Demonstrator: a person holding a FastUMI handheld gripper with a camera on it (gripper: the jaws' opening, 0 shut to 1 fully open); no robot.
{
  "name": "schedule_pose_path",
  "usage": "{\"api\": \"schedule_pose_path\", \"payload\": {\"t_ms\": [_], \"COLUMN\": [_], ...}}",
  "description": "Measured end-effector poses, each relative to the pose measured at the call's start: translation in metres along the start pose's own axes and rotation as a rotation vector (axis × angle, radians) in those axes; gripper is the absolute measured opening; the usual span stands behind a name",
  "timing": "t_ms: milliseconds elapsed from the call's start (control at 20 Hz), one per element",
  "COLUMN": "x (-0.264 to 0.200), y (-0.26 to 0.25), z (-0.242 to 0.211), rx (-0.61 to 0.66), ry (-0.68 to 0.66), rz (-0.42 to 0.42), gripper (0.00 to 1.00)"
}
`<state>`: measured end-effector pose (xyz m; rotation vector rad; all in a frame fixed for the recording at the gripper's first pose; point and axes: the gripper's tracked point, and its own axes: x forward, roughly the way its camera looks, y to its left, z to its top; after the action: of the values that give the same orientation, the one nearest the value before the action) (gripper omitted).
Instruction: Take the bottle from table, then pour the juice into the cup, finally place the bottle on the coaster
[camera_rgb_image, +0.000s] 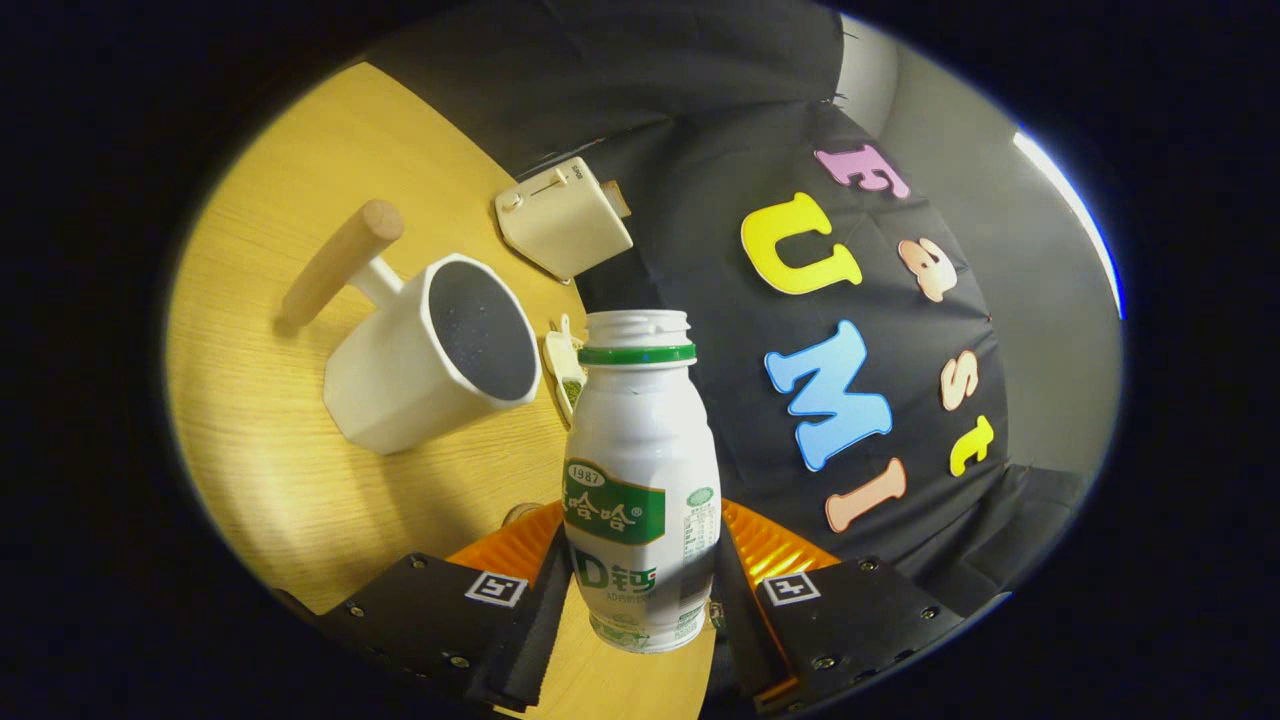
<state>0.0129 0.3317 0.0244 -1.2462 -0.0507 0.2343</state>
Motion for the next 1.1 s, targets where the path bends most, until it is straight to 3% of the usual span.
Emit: {"api": "schedule_pose_path", "payload": {"t_ms": [1100], "x": [0.000], "y": [-0.018], "z": [0.007], "rx": [-0.287], "ry": [0.027], "rz": [-0.048], "gripper": [0.70]}}
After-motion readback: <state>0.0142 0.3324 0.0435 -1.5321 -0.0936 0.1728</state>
